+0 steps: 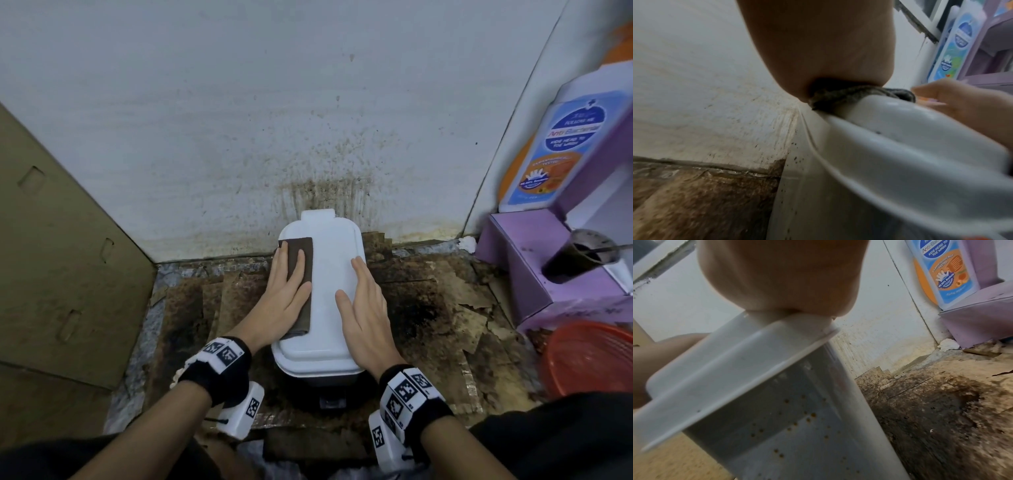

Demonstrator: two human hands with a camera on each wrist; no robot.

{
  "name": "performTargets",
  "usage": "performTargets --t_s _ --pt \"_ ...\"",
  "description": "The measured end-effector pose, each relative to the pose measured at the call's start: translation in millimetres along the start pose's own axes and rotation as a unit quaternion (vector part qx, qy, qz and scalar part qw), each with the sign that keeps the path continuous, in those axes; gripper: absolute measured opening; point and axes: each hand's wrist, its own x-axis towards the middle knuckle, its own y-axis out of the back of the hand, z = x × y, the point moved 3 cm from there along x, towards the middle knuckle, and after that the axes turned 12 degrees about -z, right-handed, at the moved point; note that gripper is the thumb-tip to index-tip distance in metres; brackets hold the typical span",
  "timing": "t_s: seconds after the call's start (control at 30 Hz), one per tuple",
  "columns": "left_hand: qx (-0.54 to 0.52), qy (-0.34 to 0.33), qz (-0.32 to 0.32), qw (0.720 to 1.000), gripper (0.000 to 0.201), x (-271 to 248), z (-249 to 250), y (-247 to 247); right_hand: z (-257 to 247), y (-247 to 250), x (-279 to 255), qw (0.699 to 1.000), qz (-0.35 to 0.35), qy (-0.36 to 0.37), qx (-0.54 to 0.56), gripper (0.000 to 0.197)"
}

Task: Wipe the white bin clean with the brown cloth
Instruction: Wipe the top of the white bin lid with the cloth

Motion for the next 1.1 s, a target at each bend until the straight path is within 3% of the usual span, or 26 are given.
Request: performTargets --t_s 0.13,0.4,0.67,1.1 --pt "0.085 -0.02 0.001 0.996 0.072 -26.6 11.6 -18.9 -0.7 1.3 -2.1 1.0 0.005 0.009 0.005 0.063" --pt "0.284 -0.023 0.014 0.959 0.074 -46.2 25.9 -39.1 -1.1 2.5 -4.6 0.999 0.009 0.018 0.03 0.065" --pt "0.327 -0.064 -0.019 0.943 0.069 -34.4 26.2 -25.0 0.1 1.8 -4.4 0.998 0.002 0.009 0.068 0.069" --pt "0.353 -0.001 -0.042 0.935 0.076 28.8 34.0 2.2 -3.1 4.1 -5.4 0.994 -0.001 -0.015 0.107 0.071"
